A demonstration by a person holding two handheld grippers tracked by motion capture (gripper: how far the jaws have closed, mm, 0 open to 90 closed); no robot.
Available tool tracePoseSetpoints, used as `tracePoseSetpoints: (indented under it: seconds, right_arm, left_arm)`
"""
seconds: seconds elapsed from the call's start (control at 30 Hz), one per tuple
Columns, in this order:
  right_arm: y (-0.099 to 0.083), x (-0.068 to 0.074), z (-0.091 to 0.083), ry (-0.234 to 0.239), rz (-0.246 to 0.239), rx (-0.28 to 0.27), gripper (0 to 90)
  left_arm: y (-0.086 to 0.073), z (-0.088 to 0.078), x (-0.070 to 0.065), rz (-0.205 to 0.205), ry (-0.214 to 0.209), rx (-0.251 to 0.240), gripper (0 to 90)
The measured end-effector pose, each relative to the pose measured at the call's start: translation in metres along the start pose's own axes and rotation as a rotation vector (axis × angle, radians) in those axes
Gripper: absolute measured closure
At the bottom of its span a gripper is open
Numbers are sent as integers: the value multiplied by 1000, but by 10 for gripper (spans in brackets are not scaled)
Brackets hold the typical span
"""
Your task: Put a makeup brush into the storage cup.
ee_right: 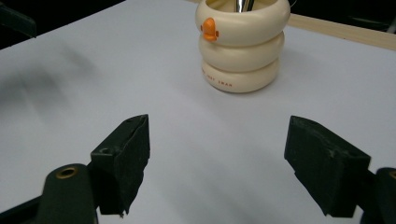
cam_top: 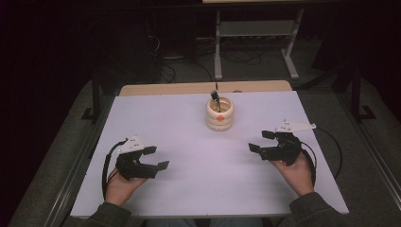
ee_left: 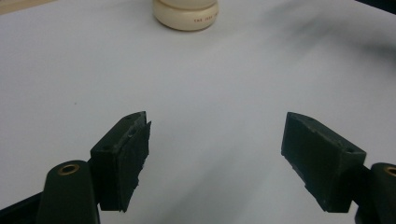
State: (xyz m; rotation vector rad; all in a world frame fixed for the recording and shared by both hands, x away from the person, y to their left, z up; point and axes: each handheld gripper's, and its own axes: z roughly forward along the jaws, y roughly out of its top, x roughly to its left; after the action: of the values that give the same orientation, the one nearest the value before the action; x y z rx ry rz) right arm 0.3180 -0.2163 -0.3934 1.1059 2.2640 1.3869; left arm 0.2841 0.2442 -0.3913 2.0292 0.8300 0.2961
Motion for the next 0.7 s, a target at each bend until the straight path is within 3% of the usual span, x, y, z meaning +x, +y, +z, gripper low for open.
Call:
tracePoseSetpoints:
  seconds: [0.7]
  right_arm:
    - [-18, 1, -14, -13, 13, -10, 209]
  left_arm:
    - [-13, -9, 2, -6, 6, 10, 221]
